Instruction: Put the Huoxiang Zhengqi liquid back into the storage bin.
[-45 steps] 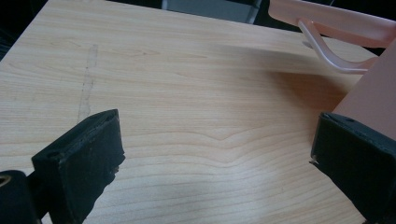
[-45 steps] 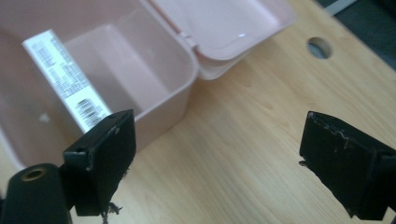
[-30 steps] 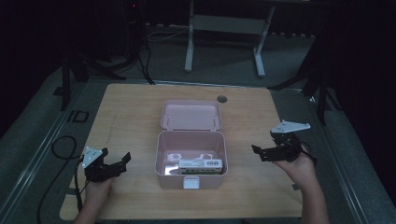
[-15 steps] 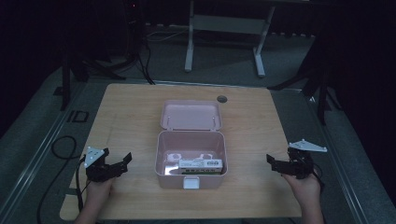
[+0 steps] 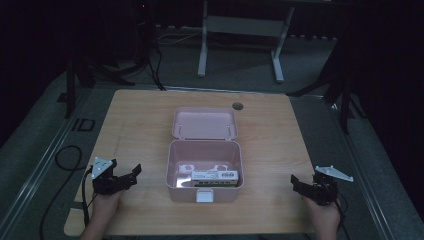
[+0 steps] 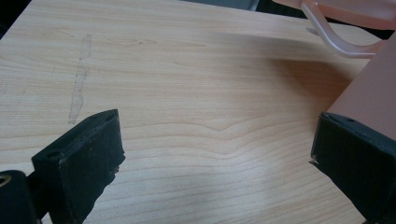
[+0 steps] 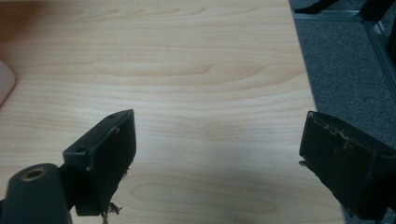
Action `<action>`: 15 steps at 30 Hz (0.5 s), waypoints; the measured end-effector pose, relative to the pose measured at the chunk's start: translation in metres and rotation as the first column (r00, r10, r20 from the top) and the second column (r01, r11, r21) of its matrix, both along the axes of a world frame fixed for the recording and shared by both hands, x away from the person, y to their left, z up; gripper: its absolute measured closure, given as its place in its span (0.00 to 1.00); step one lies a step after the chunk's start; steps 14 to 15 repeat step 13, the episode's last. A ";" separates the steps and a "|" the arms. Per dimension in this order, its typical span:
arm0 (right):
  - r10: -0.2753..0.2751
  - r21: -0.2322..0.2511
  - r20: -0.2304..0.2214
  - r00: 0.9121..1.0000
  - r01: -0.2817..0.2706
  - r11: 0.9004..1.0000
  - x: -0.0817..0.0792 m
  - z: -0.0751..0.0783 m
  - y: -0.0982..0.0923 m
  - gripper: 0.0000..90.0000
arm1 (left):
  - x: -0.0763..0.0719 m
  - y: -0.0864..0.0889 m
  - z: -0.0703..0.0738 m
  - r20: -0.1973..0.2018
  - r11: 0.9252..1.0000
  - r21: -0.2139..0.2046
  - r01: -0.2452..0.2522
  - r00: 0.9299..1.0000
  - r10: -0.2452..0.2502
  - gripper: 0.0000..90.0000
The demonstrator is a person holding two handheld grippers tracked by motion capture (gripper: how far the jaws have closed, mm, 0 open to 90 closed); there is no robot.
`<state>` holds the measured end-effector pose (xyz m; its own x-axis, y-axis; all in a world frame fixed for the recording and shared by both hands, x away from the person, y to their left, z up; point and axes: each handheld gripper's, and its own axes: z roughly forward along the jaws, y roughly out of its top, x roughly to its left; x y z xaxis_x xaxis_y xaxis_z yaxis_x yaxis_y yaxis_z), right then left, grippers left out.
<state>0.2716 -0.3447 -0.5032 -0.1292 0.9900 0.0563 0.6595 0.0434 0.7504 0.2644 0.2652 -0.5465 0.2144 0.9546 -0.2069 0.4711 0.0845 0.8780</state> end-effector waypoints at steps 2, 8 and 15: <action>0.003 -0.001 -0.004 1.000 -0.003 1.000 -0.001 -0.004 0.003 0.12 | 0.000 0.000 0.000 -0.002 1.000 0.002 -0.001 1.000 0.001 0.03; 0.022 0.013 0.007 1.000 -0.022 1.000 -0.001 -0.016 0.014 0.12 | 0.000 0.000 -0.001 -0.004 1.000 0.000 0.002 1.000 -0.002 0.03; 0.050 0.068 -0.008 0.999 -0.049 0.996 0.000 -0.026 0.024 0.12 | 0.000 -0.001 -0.001 0.002 1.000 0.007 0.005 1.000 -0.005 0.03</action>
